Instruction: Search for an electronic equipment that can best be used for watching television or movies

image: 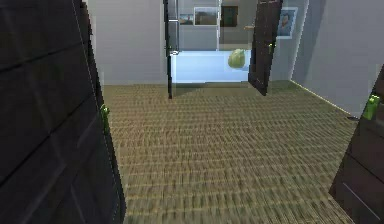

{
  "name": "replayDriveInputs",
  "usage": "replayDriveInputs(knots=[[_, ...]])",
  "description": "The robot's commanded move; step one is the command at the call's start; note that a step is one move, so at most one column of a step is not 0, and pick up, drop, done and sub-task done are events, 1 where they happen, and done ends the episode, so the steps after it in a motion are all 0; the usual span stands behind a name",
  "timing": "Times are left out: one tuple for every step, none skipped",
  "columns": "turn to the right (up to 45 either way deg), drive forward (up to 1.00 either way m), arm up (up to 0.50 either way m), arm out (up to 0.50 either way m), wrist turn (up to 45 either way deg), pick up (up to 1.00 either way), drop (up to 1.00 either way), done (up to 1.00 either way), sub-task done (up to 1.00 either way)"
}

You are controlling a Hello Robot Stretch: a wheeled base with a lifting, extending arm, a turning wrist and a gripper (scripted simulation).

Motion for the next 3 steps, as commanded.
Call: replayDriveInputs(knots=[[0.0,1.0,0.0,0.0,0.0,0.0,0.0,0.0,0.0],[3.0,0.0,0.0,0.0,0.0,0.0,0.0,0.0,0.0],[45.0,0.0,0.0,0.0,0.0,0.0,0.0,0.0,0.0]])
